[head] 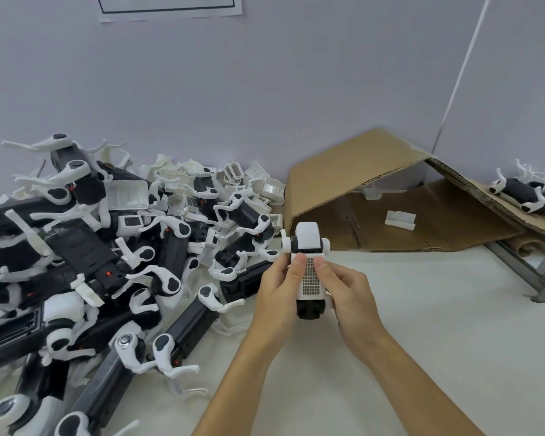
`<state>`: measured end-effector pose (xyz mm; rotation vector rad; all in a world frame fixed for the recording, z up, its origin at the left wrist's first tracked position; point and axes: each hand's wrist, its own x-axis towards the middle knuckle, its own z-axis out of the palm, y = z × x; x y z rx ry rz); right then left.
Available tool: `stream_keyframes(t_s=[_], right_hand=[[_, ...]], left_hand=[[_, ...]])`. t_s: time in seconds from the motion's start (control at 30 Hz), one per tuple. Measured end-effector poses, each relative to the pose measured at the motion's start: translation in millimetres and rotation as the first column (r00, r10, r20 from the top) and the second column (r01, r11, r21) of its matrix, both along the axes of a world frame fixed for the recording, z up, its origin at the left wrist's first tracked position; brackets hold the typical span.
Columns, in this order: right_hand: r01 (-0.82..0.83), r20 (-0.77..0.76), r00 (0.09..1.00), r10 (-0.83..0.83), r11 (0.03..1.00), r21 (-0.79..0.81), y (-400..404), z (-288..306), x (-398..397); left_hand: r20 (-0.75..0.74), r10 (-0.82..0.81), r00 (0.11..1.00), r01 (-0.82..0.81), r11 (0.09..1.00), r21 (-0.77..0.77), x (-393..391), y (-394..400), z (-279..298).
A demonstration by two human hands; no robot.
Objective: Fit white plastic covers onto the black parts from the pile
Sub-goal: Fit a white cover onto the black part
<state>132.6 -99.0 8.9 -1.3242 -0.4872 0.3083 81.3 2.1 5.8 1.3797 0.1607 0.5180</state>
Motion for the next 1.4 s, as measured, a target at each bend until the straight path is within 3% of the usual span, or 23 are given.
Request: stream_keyframes(t_s=[0.23, 0.47, 0.73, 0.97, 1.13, 1.4], right_hand=[[0.113, 0.052, 0.993, -0.11, 0.992, -0.049, 0.5, 1.7, -2.5], [0.095, 0.006, 0.995, -0.095, 0.992, -0.078, 2.3, 2.6, -2.7], [0.115, 0.126, 0.986, -0.11, 0.993, -0.038, -2.3, 3.7, -0.9], [0.108, 0.065, 0.992, -0.104, 0.992, -0.065, 1.3, 0.8, -0.4], [-0.095, 0.01, 0.995, 0.095, 0.995, -0.022, -7.7, 6.6, 4.9], [-0.025, 0.194, 0.979, 0.058, 0.985, -0.168, -8.2, 2.1, 5.2]], left_hand=[[0.002, 0.054, 0.999, -0.054, 0.991, 0.123, 0.0, -1.2, 0.9], [-0.053, -0.042, 0.998, 0.042, 0.999, 0.005, 1.3, -1.1, 0.4], [0.029, 0.01, 1.0, -0.014, 0.992, 0.124, -1.9, -1.0, 1.7], [-0.048, -0.153, 0.987, 0.151, 0.988, -0.028, -3.2, 7.2, 2.7], [-0.033, -0.182, 0.983, 0.18, 0.982, -0.062, -2.5, 9.3, 0.1], [-0.035, -0.143, 0.989, 0.141, 0.988, -0.062, -3.5, 12.2, -1.5]])
